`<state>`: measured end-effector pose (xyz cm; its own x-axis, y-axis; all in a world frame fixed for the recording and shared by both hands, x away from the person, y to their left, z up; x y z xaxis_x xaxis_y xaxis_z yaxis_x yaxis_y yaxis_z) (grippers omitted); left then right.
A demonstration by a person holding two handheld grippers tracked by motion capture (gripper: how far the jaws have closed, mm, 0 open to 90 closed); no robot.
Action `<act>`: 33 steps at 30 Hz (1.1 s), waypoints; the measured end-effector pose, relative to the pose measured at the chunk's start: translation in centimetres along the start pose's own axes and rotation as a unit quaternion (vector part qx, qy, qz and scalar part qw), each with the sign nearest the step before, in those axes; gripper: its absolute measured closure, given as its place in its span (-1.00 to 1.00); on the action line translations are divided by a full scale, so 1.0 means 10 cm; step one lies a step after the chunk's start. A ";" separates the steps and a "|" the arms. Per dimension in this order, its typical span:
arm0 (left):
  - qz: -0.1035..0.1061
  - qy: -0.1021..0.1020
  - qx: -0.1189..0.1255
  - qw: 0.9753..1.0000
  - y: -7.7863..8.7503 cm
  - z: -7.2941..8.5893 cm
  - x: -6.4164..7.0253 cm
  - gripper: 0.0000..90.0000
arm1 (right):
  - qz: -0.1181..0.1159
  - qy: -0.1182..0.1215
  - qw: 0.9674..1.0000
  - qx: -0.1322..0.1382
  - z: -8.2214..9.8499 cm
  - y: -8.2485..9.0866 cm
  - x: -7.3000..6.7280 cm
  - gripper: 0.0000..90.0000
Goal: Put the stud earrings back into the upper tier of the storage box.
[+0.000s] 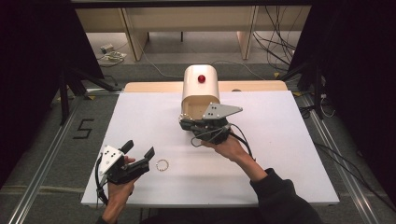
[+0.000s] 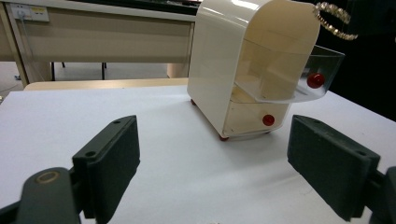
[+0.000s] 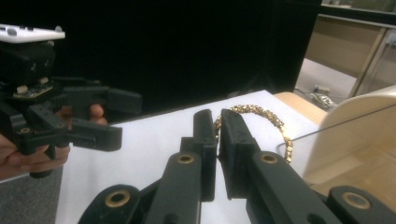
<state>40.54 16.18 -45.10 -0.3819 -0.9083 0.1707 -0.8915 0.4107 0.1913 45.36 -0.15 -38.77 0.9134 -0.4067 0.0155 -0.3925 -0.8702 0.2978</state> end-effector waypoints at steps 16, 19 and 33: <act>0.001 -0.001 0.001 1.000 0.00 0.00 0.00 -0.64 | 0.040 -0.019 0.999 0.011 -0.04 0.15 0.30 0.91; 0.001 -0.001 0.003 1.000 0.00 -0.01 0.00 -0.64 | 0.047 -0.026 0.999 0.012 -0.03 0.16 0.35 0.91; 0.001 0.000 0.001 1.000 0.00 0.00 0.00 -0.64 | 0.075 -0.048 0.996 0.003 0.07 0.19 0.58 0.91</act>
<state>40.53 16.16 -45.06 -0.3846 -0.9071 0.1708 -0.8907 0.4133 0.1892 49.80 -4.36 -38.73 0.8298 -0.5571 -0.0319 -0.5251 -0.7990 0.2932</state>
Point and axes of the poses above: each handheld gripper's, and its own axes: y roughly backward along the jaws, z roughly out of its underside, x roughly to its right, the point moved 10 cm from there along -y, roughly forward along the jaws, and after that the axes turned 1 degree about y, right-handed, at the moved point
